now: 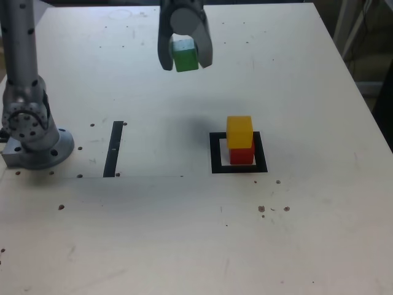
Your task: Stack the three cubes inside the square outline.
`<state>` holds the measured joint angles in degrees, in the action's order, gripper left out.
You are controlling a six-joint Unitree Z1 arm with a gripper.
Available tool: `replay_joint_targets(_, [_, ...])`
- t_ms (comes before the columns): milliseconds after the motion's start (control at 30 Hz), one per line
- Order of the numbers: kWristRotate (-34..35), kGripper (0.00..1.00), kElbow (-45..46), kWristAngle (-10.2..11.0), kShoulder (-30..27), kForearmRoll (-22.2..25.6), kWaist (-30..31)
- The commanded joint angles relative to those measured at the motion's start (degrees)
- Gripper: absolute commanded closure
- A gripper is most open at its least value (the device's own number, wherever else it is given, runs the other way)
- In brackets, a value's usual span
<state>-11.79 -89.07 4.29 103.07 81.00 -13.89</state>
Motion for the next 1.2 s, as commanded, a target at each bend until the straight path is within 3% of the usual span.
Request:
replay_joint_targets(0, [1.48,1.00,-2.23,-0.06,0.78,1.22,2.07])
replay_joint_targets(300, [8.03,1.00,-9.09,-0.02,3.72,5.98,9.06])
replay_joint_targets(700, [16.98,1.00,-16.74,-0.58,11.50,8.29,16.12])
replay_joint_targets(1167, [18.81,1.00,-18.52,-3.00,13.70,8.16,19.78])
